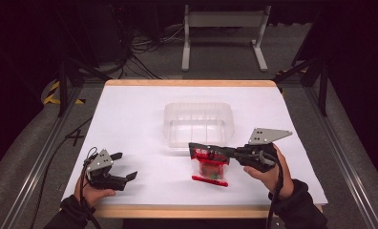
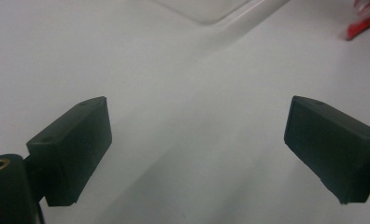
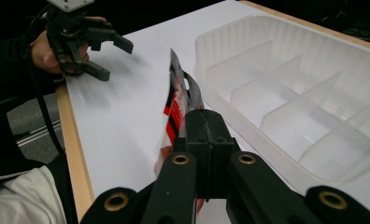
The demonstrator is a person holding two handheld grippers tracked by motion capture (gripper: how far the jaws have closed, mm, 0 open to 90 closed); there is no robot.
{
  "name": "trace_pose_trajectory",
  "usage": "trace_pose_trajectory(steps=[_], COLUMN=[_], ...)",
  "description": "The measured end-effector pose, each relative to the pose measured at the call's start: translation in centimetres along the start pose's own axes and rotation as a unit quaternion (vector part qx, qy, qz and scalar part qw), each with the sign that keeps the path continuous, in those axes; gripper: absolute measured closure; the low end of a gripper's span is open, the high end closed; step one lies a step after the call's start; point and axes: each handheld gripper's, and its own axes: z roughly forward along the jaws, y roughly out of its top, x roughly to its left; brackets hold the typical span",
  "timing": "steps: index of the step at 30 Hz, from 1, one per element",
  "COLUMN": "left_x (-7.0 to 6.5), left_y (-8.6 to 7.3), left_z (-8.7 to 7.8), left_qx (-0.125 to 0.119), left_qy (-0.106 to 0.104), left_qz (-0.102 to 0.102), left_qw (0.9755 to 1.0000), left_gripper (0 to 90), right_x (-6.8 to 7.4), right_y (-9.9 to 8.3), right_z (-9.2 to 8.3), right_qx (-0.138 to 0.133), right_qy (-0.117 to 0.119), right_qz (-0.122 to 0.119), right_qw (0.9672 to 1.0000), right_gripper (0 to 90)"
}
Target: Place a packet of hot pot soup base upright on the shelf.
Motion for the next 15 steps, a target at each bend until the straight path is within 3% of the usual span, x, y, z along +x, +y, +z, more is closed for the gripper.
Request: trace_pose_trajectory(steps=[15], left_x=[0.0], left_y=[0.0], left_z=[0.0], left_qx=[0.003], left_qy=[-0.001], left_qz=[0.001], left_qw=[1.0000], left_gripper=[8.4], right_x=[-0.1], right_y=[1.2], right_z=[-2.8], right_qx=[-0.028], right_qy=[-0.049], right_qz=[-0.005], right_qw=[0.9984], right_gripper=[90.0])
